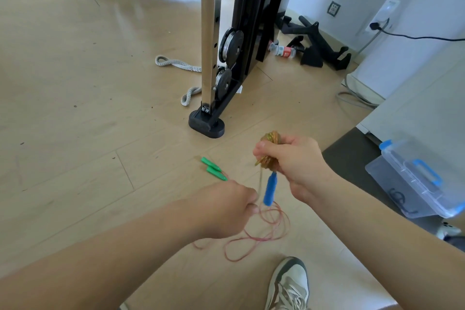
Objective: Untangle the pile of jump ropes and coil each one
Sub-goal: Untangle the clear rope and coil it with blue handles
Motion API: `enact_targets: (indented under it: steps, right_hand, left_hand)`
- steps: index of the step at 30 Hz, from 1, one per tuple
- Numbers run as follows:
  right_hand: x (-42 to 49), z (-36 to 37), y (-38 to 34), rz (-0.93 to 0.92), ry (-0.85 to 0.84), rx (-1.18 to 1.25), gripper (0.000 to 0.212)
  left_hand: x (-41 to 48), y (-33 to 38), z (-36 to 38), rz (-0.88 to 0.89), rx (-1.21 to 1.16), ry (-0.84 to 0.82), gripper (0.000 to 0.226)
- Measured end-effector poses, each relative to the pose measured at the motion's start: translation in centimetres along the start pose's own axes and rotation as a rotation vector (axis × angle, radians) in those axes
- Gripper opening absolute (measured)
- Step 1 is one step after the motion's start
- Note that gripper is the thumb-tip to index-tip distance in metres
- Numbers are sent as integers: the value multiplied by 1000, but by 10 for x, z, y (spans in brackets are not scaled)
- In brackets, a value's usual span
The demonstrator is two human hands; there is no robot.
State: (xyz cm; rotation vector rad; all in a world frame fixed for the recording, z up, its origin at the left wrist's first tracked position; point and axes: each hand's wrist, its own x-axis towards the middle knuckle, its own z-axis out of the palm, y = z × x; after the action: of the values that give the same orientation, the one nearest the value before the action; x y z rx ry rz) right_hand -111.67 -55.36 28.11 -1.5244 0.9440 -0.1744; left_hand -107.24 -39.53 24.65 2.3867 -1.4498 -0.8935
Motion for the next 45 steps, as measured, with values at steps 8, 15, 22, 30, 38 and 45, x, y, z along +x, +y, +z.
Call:
enact_targets:
  steps: [8, 15, 22, 30, 38, 45]
  right_hand:
    - [-6, 4, -6, -323, -140, -464, 15]
    - [-13, 11, -16, -15, -511, -129, 24]
    - [-10, 19, -8, 12, -311, -126, 26]
    - [-14, 17, -9, -57, -352, -356, 30]
    - [-13, 4, -14, -65, -681, -226, 16]
    - [-11, -8, -15, -73, -794, -222, 12]
  left_hand:
    - [-12, -15, -53, 143, -448, 503, 9]
    - [-11, -47, -67, 20, -660, 843, 10]
    - [-13, -59, -67, -150, -405, 509, 10]
    - [-17, -55, -59, -220, -311, -50, 94]
    - [-16, -44, -64, 161, -678, 284, 32]
    - [-14, -47, -64, 181, -796, 253, 27]
